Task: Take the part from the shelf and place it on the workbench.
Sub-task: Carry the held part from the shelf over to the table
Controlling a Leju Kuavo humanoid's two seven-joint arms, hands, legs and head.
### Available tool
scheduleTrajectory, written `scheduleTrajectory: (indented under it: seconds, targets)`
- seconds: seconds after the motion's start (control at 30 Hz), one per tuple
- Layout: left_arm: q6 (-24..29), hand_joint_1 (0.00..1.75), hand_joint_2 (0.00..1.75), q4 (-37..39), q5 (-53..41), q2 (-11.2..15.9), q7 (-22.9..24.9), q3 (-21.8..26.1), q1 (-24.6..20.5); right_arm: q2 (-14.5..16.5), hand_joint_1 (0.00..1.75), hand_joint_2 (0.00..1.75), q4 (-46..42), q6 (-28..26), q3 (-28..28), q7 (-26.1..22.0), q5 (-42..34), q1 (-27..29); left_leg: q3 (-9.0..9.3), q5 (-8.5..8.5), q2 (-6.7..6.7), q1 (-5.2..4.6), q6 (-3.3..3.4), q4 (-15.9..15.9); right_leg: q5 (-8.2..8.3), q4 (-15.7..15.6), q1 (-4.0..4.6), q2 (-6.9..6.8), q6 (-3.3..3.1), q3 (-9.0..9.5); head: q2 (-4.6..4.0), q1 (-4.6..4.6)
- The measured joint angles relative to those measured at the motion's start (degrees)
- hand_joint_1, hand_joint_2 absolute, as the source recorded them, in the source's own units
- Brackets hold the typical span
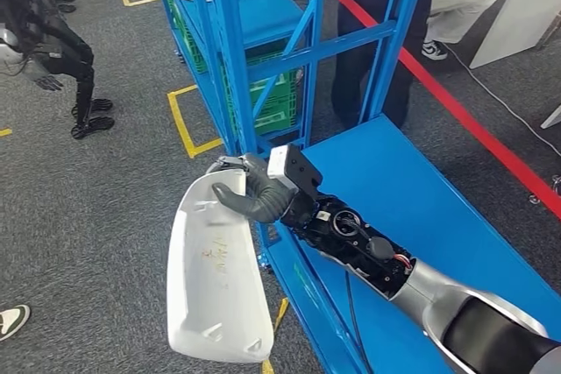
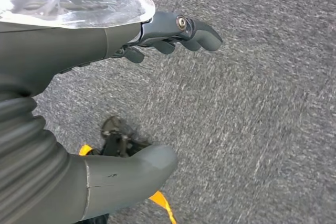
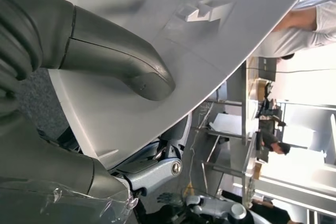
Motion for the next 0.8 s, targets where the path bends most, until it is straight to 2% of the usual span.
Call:
scheduleTrajectory:
  seconds: [0.07,0.1,0.2,0.27,0.3,0.33,0.4,0.43,0.47,0.5,0.53,0.57,0.6,0.63,0.67,0.73,0.8]
  targets:
    - [0.2,0.00,1.75,0.0,0.1,0.0,0.2,0.0,-0.1,0.0,1.75,1.75,0.0,0.0,-0.1,0.0,0.0,-0.1,3.32,2.18,0.94,-0.15,0.27,-6.6,-0.40,0.3,0.23,-0.29,0.49,0.01,0.00,-0.12]
    - [0.3,0.00,1.75,0.0,0.1,0.0,0.2,0.0,-0.2,0.0,1.75,1.75,0.0,0.0,-0.1,0.0,-0.1,-0.2,3.94,2.36,1.22,-0.26,0.41,-7.8,-0.53,0.4,0.36,-0.34,0.67,-0.04,0.00,-0.19]
    - [0.4,0.00,1.75,0.0,0.1,0.0,0.3,0.0,-0.2,0.0,1.75,1.75,0.0,0.0,-0.1,0.0,-0.1,-0.2,3.96,2.38,1.04,-0.35,0.59,-7.9,-0.61,0.4,0.41,-0.34,0.75,-0.09,0.01,-0.21]
    - [0.4,0.00,1.75,0.0,0.0,0.0,0.3,0.0,-0.2,0.0,1.75,1.75,0.0,0.0,-0.1,0.1,-0.1,-0.3,3.88,2.36,0.76,-0.36,0.85,-7.8,-0.62,0.4,0.41,-0.43,0.85,-0.02,0.00,0.10]
    - [0.4,0.00,1.75,0.0,0.0,0.0,0.3,0.0,-0.2,0.0,1.75,1.75,0.0,0.0,-0.2,0.1,-0.1,-0.3,3.97,2.35,0.41,-0.36,1.43,-7.9,-1.43,1.3,0.26,-0.23,1.24,-0.34,0.00,0.32]
    - [0.6,0.00,1.75,0.0,0.0,0.0,0.3,0.0,-0.2,0.0,1.75,1.75,0.0,0.0,-0.3,0.1,-0.1,-0.4,4.07,2.32,0.03,-0.38,2.03,-8.0,-3.09,4.1,0.12,0.11,1.68,-1.50,0.00,0.59]
    - [0.9,0.00,1.75,0.0,-0.1,0.0,0.3,0.0,-0.2,0.0,1.75,1.75,0.0,0.0,-0.3,0.2,-0.1,-0.3,4.35,2.29,-0.77,-0.47,3.10,-8.1,-7.58,13.2,-0.16,0.99,2.53,-5.60,0.01,0.91]
    - [1.0,0.00,1.75,0.0,-0.1,0.0,0.3,0.0,-0.2,0.0,1.75,1.75,0.0,0.0,-0.3,0.3,-0.1,-0.2,4.37,2.25,-1.08,-0.55,3.19,-8.1,-8.94,17.3,-0.16,1.19,2.59,-7.60,0.01,1.00]
    - [1.1,0.00,1.75,0.0,0.0,0.0,0.3,0.0,-0.2,0.0,1.75,1.75,0.0,0.0,-0.3,0.3,0.0,-0.1,4.42,2.22,-1.44,-0.63,3.22,-8.1,-8.94,18.9,-0.15,1.27,2.54,-8.54,0.01,1.04]
    - [1.1,0.00,1.75,0.0,0.0,0.0,0.4,0.0,-0.1,0.0,1.75,1.75,0.0,0.0,-0.4,0.4,0.0,0.0,4.51,2.19,-1.83,-0.70,3.22,-8.1,-7.69,17.9,-0.14,1.34,2.38,-8.25,0.01,1.07]
    - [1.0,0.00,1.75,0.0,0.0,0.0,0.4,0.0,-0.1,0.0,1.75,1.75,0.0,-0.1,-0.4,0.4,0.0,0.0,4.66,2.14,-2.26,-0.73,3.18,-8.1,-5.53,14.6,-0.10,1.53,2.11,-6.90,0.01,1.11]
    - [0.8,0.00,1.75,0.0,0.0,0.0,0.4,0.0,-0.1,0.0,1.75,1.75,0.0,-0.1,-0.4,0.5,0.0,-0.1,4.80,2.08,-2.64,-0.73,3.11,-8.1,-3.16,10.1,-0.06,2.08,1.76,-4.96,0.01,1.18]
    - [0.7,0.00,1.75,0.0,0.0,-0.1,0.4,0.0,-0.2,0.0,1.75,1.75,0.0,-0.1,-0.4,0.5,0.0,-0.1,4.86,2.01,-2.96,-0.81,2.99,-8.0,-1.43,5.9,0.02,2.70,1.42,-3.08,0.01,1.18]
    - [0.5,0.00,1.75,0.0,-0.1,-0.1,0.4,0.0,-0.2,0.0,1.75,1.75,0.0,-0.1,-0.4,0.5,0.1,-0.2,4.78,1.99,-3.25,-0.84,2.80,-8.0,-0.52,2.9,0.11,3.23,1.18,-1.62,0.01,1.15]
    - [0.4,0.00,1.75,0.0,-0.1,-0.2,0.3,0.0,-0.2,0.0,1.75,1.75,0.0,-0.1,-0.4,0.5,0.1,-0.3,4.62,2.03,-3.48,-0.83,2.55,-7.9,-0.30,1.3,0.22,3.57,1.00,-0.84,0.01,1.09]
    - [0.4,0.00,1.75,0.0,-0.1,-0.2,0.3,0.0,-0.1,0.0,1.75,1.75,0.0,-0.1,-0.4,0.5,0.2,-0.3,4.35,2.24,-3.92,-0.76,1.92,-8.0,-0.38,0.7,0.30,3.29,0.69,-0.34,0.01,1.01]
    - [0.3,0.00,1.75,0.0,-0.1,-0.1,0.3,0.0,0.0,0.0,1.75,1.75,0.0,-0.1,-0.4,0.5,0.2,-0.4,3.75,1.30,-3.13,-0.72,1.38,-6.7,0.01,0.2,0.09,2.70,0.10,-0.07,0.01,0.88]
